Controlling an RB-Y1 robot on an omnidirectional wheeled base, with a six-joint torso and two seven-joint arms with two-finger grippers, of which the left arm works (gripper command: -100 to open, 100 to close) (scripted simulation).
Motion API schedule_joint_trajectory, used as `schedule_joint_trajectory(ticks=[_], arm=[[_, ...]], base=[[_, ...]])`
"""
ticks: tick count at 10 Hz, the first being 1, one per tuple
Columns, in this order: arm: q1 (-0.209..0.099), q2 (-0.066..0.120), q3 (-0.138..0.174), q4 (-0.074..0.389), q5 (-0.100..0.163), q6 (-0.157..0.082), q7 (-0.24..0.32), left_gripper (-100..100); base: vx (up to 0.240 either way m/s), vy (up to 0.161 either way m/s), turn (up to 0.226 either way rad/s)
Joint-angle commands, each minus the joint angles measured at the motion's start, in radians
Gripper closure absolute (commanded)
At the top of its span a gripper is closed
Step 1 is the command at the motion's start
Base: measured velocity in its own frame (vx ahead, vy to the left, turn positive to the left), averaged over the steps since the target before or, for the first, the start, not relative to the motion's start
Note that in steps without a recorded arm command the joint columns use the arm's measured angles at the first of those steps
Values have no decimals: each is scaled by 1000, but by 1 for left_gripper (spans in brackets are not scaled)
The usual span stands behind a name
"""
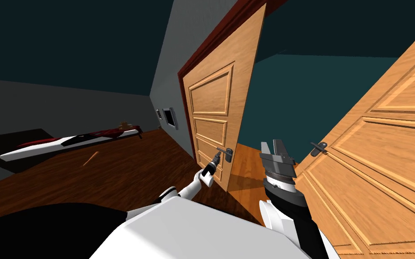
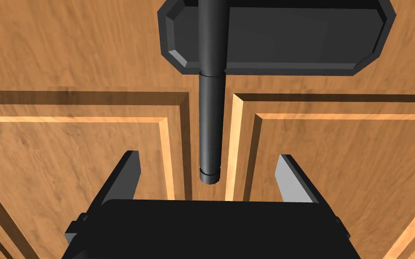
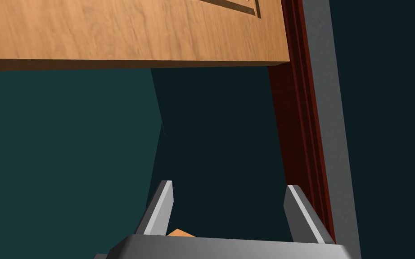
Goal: Push the door open
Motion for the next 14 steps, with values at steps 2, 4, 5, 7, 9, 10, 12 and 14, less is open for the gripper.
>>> schedule_joint_trajectory(ticks=[2, 4, 5, 7, 9, 10, 12, 14], arm=[[-1, -6, 7, 9, -1, -6, 1, -100], [-2, -33, 12, 14, -2, -10, 1, -100], [-3, -24, 9, 17, -2, -11, 2, -100], [-3, -24, 9, 17, -2, -11, 2, 100], [-3, -24, 9, 17, -2, -11, 2, 100], [-3, -24, 9, 17, -2, -11, 2, 100], [-12, -10, 31, 18, 0, -13, 0, 100], [-14, 0, 47, 22, 0, -14, -3, 100]], base=[[194, -93, -30], [196, -81, -23], [86, -40, 3], [-16, 10, -4], [-5, 5, -8], [0, 0, 0], [35, -45, 18], [111, -161, 61]])
